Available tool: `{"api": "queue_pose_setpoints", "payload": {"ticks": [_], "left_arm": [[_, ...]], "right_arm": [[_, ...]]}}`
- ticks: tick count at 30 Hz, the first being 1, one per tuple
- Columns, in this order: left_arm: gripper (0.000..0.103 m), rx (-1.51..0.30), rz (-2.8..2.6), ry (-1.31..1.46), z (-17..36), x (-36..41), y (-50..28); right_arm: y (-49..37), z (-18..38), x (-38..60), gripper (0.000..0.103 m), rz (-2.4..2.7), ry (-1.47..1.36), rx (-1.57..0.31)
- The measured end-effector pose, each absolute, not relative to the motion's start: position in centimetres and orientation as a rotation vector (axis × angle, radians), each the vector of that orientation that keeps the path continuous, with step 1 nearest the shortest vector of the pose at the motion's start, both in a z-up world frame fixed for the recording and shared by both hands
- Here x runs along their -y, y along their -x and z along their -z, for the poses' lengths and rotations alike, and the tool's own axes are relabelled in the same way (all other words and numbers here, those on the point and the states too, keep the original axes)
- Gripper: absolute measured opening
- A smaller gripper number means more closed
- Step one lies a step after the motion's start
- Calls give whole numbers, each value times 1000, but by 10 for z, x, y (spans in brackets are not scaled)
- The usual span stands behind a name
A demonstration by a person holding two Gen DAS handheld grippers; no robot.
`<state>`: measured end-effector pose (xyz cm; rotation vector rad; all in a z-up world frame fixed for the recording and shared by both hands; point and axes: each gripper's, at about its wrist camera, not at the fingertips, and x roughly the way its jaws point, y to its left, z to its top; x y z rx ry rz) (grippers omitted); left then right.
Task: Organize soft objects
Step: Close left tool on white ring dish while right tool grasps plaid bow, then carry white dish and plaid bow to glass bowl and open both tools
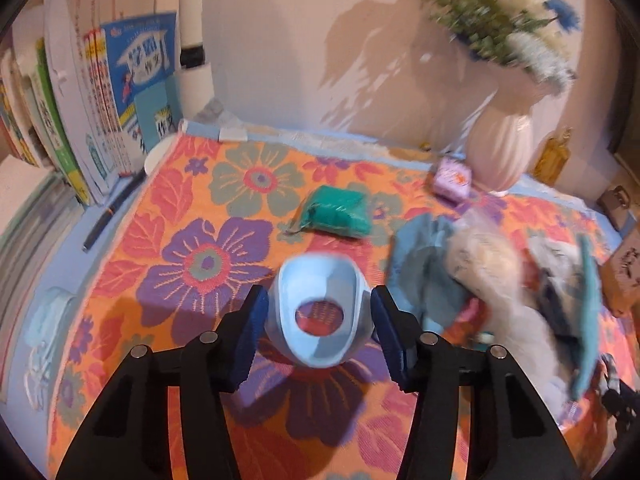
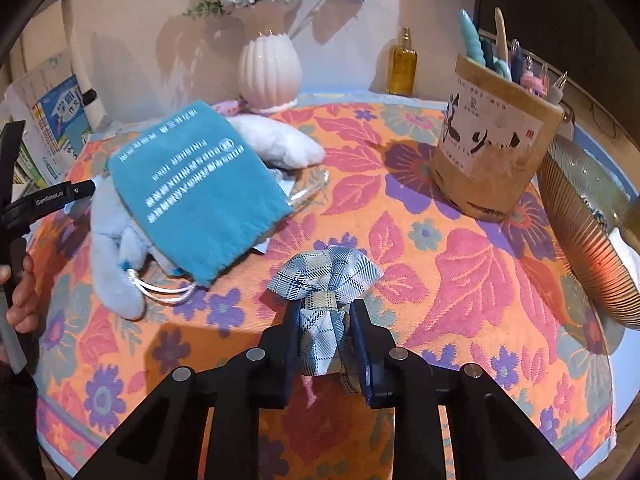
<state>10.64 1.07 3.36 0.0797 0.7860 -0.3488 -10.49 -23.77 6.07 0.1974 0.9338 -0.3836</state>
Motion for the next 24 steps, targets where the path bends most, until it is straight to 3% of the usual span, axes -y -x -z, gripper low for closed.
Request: {"api": "queue_pose_setpoints", "payload": {"ticks": [10, 19, 24], "left_arm": [[50, -684, 496, -68, -82, -8, -41], [52, -737, 530, -169, -32, -21, 23], [59, -790, 522, -266, -17, -19, 32]], "right_arm": [[127, -84, 239, 24, 383, -205, -870], [155, -60, 249, 24, 341, -251, -927], [161, -49, 242, 24, 304, -284, -956]]}}
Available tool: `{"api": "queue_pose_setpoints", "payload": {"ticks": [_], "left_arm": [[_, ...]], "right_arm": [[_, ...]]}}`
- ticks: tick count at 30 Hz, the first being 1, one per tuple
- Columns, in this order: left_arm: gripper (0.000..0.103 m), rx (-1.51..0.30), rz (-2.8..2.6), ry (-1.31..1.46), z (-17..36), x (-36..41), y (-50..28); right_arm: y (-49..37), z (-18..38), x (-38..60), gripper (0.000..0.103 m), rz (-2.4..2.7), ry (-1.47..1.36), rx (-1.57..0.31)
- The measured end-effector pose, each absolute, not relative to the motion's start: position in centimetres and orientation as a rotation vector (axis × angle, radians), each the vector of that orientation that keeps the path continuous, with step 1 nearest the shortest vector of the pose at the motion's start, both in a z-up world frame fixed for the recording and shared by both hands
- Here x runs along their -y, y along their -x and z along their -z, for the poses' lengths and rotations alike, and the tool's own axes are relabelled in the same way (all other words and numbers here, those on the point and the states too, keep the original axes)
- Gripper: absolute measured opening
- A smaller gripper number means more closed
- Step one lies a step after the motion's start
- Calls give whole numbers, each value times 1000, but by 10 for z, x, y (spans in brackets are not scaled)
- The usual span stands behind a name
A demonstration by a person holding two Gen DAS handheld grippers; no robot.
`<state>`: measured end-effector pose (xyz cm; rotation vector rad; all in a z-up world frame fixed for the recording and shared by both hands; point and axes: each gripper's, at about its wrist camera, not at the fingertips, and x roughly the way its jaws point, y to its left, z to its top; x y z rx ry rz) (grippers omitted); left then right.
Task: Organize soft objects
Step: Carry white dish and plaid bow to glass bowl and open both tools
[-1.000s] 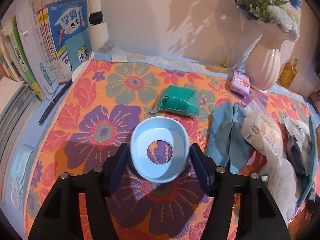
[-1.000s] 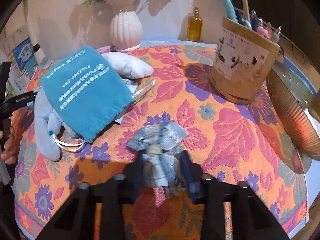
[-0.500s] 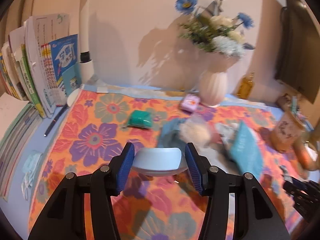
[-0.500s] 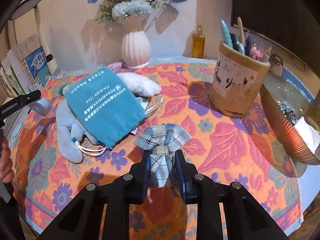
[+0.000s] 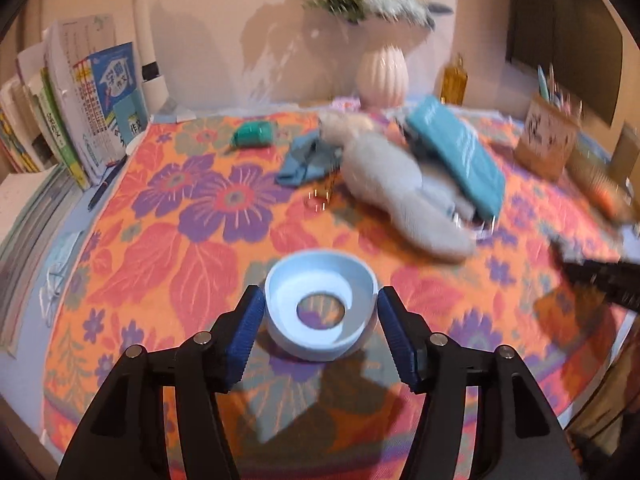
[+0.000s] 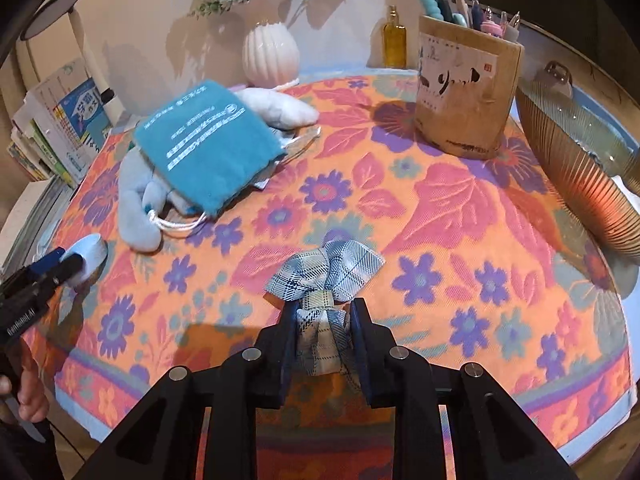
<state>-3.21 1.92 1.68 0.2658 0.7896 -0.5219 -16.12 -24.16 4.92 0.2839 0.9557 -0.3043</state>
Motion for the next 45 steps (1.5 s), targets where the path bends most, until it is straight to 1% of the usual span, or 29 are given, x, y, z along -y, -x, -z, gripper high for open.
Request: {"api": "queue_pose_setpoints", "payload": {"ticks": [2, 3, 4, 5, 6, 10, 14, 15, 16, 17, 18, 19, 20, 22, 25, 31, 36, 39, 45], "left_arm": [[67, -793, 518, -270, -11, -21, 35], [67, -806, 517, -267, -8, -21, 34], [67, -823, 517, -265, -5, -21, 32], [67, -838, 514, -262, -3, -21, 31], [67, -845, 510, -257, -1, -20, 29], [65, -841, 500, -247, 0, -16, 26], [58, -808, 486, -238, -6, -12, 30], [57, -788, 490, -228, -13, -11, 33], [57, -774, 493, -223, -18, -11, 34], [57, -753, 497, -219, -24, -10, 36], [57, -732, 504, -215, -33, -7, 39], [57, -709, 516, -207, -42, -4, 43], [57, -684, 534, -201, -53, 1, 47], [57, -650, 569, -196, -68, 11, 53], [57, -585, 636, -205, -95, 37, 63], [57, -497, 783, -212, -136, 103, 80], [58, -432, 921, -211, -167, 169, 102], [58, -445, 1000, -204, -173, 208, 106], [58, -512, 1124, -228, -162, 284, 119]], "right_arm": [[161, -51, 238, 28, 303, -268, -961], [161, -51, 237, 30, 303, -264, -963], [160, -50, 236, 42, 304, -263, -968], [160, -49, 237, 59, 304, -266, -978], [160, -48, 238, 64, 303, -272, -982], [166, -50, 243, 68, 279, -307, -969], [165, -48, 248, 69, 283, -327, -977], [164, -48, 246, 69, 288, -321, -976], [163, -47, 244, 59, 298, -304, -980], [160, -46, 240, 43, 315, -266, -987], [158, -46, 236, 37, 327, -232, -989], [155, -47, 232, 27, 335, -193, -989], [154, -47, 228, 24, 336, -172, -986], [154, -52, 229, 23, 325, -184, -970], [159, -68, 238, 22, 332, -205, -923], [181, -123, 279, 22, 428, -239, -780], [206, -165, 334, 22, 550, -287, -673], [224, -186, 372, 22, 650, -328, -615], [250, -194, 438, 22, 770, -476, -571]]}}
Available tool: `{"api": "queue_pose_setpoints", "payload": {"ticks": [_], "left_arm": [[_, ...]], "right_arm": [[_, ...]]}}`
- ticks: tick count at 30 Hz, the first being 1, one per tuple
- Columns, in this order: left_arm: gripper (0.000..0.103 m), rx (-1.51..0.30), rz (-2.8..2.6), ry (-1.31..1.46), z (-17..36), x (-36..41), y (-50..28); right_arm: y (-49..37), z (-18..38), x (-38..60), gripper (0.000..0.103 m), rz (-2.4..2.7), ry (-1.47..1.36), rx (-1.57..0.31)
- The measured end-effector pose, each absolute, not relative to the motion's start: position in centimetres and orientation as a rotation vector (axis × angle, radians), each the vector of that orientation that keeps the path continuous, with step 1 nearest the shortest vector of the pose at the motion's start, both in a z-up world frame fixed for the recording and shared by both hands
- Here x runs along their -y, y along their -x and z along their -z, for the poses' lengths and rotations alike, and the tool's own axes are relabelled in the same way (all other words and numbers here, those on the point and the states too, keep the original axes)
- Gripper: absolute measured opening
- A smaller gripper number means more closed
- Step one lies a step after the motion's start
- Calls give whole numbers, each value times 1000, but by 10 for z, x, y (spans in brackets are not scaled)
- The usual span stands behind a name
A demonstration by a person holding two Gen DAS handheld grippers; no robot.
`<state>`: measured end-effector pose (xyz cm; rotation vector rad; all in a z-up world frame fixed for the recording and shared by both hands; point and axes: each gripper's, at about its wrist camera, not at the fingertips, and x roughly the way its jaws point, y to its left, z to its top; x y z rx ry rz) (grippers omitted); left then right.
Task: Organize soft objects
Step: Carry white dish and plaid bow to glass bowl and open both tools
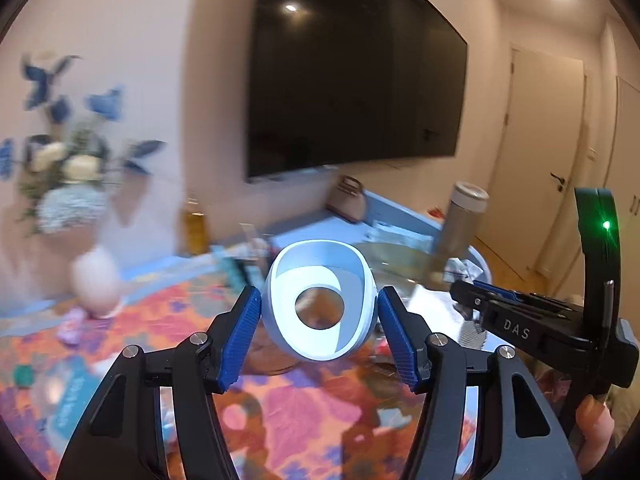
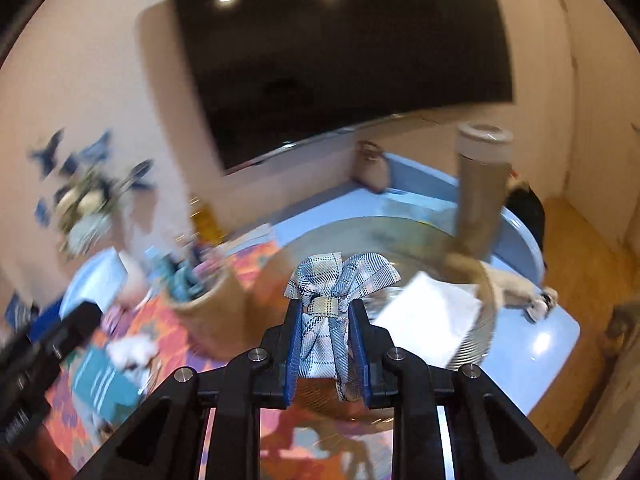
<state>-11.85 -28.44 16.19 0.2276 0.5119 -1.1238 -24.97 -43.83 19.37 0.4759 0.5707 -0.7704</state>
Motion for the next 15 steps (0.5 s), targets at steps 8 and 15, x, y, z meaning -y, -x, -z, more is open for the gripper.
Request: {"api": "queue_pose_setpoints", "payload": {"ticks": [8, 15], "left_arm": [[58, -573, 1172, -297, -123, 347, 126], [83, -583, 1184, -299, -113, 363, 120]], "right_arm": [[255, -172, 473, 23, 815, -551, -615], [250, -162, 490, 37, 808, -599, -614]]}}
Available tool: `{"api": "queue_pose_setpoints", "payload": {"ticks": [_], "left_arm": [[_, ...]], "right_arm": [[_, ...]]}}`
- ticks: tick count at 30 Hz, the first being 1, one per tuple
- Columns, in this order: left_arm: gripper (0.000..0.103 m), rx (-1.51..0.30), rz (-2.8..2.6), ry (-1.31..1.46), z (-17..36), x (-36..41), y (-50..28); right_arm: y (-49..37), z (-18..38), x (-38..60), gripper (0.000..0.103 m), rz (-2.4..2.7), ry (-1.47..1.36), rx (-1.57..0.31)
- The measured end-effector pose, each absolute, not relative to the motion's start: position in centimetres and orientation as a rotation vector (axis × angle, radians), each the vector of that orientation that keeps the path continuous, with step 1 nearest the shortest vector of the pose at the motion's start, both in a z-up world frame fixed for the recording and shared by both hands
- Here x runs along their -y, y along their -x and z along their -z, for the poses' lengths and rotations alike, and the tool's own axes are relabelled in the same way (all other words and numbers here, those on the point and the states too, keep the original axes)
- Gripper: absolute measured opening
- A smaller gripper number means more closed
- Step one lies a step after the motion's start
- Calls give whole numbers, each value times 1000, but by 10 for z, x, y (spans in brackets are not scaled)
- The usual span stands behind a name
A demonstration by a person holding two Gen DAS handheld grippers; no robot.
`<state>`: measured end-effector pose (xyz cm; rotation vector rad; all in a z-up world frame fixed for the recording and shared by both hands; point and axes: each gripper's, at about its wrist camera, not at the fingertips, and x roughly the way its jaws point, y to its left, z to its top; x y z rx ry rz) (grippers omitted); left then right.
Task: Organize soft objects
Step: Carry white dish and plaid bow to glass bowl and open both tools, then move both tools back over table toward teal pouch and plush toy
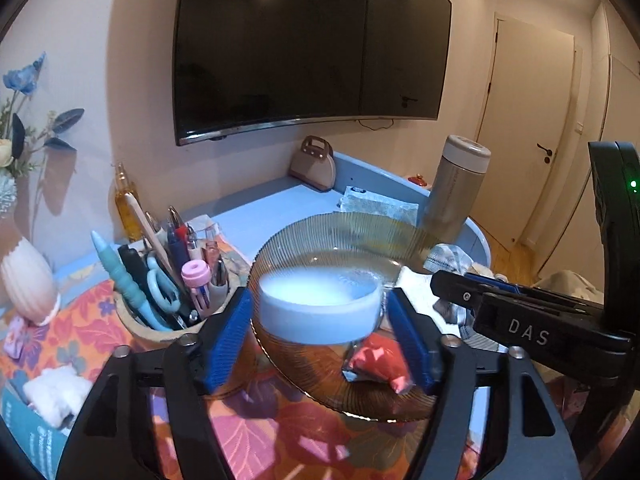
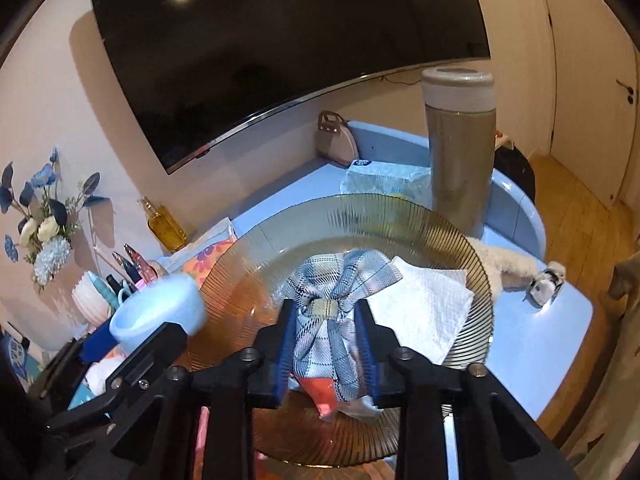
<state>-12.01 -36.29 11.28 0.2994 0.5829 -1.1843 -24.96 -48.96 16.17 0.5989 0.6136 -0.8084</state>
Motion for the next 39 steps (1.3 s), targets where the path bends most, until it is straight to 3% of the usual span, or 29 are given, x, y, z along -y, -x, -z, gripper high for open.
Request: {"api": "queue_pose_setpoints", "payload": {"ticks": [2, 3, 13, 27, 30, 32, 39], "left_arm": [[86, -569, 1166, -297, -113, 358, 120], [86, -574, 1174, -297, -114, 356, 119], [86, -505, 1086, -230, -154, 270, 106], [89, -364, 647, -82, -228, 53, 65], [99, -363, 559, -55, -207, 19, 56], [99, -378, 514, -41, -179, 8, 45], [99, -520, 468, -50, -72, 7, 12]], "right_arm": [[251, -161, 490, 56, 820, -606, -609], [252, -161, 490, 60, 824, -606, -605], [244, -174, 449, 60, 742, -580, -589], [163, -190, 294, 60, 412, -341, -618], [143, -185, 256, 66, 327, -278, -601], [133, -175, 240, 79, 289, -249, -577], [99, -115, 205, 79, 277, -170, -603]]}}
